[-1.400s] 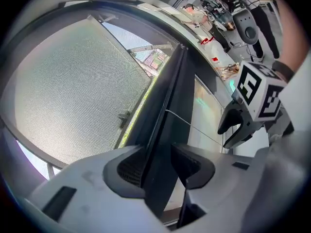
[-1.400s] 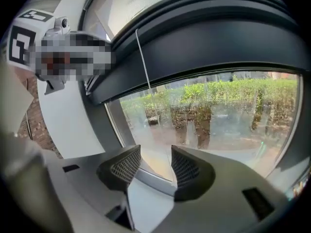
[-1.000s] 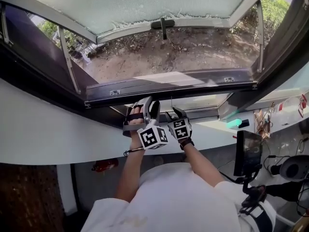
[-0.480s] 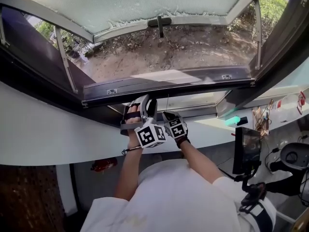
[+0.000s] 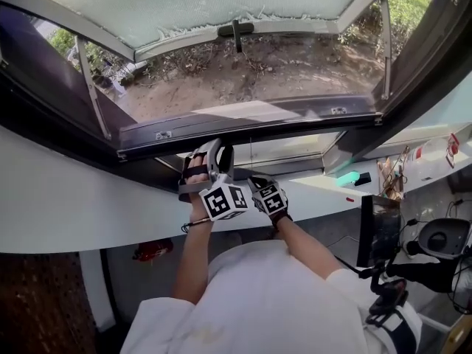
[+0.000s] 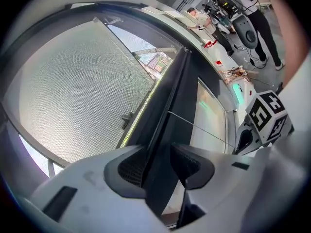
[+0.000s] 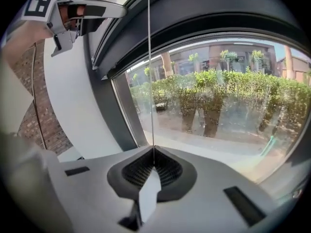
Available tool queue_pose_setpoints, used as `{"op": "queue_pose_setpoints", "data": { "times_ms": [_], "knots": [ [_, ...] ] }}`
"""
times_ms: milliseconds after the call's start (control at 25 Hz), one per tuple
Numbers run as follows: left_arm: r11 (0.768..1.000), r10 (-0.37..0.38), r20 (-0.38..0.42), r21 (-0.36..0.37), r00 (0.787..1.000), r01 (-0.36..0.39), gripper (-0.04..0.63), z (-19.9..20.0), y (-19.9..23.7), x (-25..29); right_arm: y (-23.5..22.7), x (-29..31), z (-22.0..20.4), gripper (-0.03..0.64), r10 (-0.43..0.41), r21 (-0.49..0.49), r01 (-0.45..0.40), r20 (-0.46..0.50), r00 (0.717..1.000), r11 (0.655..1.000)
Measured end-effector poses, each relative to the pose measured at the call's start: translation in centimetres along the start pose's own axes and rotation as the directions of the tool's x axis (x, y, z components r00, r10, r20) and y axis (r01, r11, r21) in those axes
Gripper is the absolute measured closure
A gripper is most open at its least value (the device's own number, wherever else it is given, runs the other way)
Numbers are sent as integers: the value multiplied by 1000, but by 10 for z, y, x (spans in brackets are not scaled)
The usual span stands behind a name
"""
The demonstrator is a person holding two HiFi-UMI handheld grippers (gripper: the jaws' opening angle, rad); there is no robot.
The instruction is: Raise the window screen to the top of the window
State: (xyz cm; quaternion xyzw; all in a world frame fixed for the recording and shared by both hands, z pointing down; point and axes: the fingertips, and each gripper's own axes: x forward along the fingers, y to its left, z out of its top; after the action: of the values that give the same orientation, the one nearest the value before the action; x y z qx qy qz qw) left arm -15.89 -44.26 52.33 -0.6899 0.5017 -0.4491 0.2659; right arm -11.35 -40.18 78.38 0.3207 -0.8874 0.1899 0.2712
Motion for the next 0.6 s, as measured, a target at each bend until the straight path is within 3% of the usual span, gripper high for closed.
{"op": "queue_pose_setpoints", "data": {
  "times_ms": [200,400,600],
  "knots": [
    [1000,0,5,-4,1000,0,442,0,1,0,1,-9,-35,615,4,4,-4,-69,998,1000],
    [999,-7,-4,50,1000,7,442,-1,-2,0,0,-21,-54,615,-11,38,14,-82,997,999],
    [999,-15,13,36,1000,15,442,-1,-2,-2,5,-31,-80,615,-44,1,45,-136,990,999]
  ]
}}
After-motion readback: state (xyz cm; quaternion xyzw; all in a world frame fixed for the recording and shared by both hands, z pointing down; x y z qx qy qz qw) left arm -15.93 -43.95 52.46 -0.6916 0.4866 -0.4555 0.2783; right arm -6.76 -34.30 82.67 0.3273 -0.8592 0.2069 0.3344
